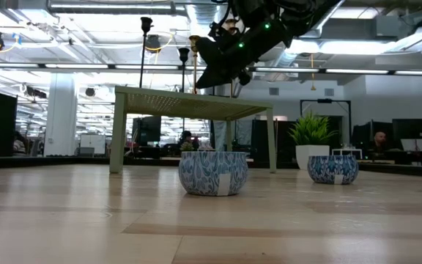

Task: Pick & Place candle stick holders
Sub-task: Put the right gold candle holder on the shelf aligned with the other gold candle holder

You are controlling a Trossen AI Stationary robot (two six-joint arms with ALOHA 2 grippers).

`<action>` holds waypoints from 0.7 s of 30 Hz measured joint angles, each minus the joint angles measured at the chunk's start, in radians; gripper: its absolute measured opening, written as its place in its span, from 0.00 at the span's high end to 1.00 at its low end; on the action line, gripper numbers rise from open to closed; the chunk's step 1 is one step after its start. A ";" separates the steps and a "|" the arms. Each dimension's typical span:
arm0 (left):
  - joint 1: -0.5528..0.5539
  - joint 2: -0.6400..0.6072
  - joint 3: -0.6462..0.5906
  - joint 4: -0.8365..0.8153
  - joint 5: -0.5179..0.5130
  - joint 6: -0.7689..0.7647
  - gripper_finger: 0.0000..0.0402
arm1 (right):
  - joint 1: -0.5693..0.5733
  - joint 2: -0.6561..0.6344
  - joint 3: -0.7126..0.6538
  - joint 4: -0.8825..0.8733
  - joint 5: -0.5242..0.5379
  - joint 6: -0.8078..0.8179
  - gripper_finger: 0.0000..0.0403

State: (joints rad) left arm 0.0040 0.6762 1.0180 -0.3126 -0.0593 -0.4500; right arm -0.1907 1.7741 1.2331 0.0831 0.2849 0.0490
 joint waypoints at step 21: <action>0.000 0.000 0.000 0.000 0.000 0.000 0.53 | -0.030 0.033 0.027 0.038 -0.027 -0.057 1.00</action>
State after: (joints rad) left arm 0.0044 0.6758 1.0180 -0.3130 -0.0597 -0.4500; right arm -0.2208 1.8072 1.2604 0.1209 0.2579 -0.0078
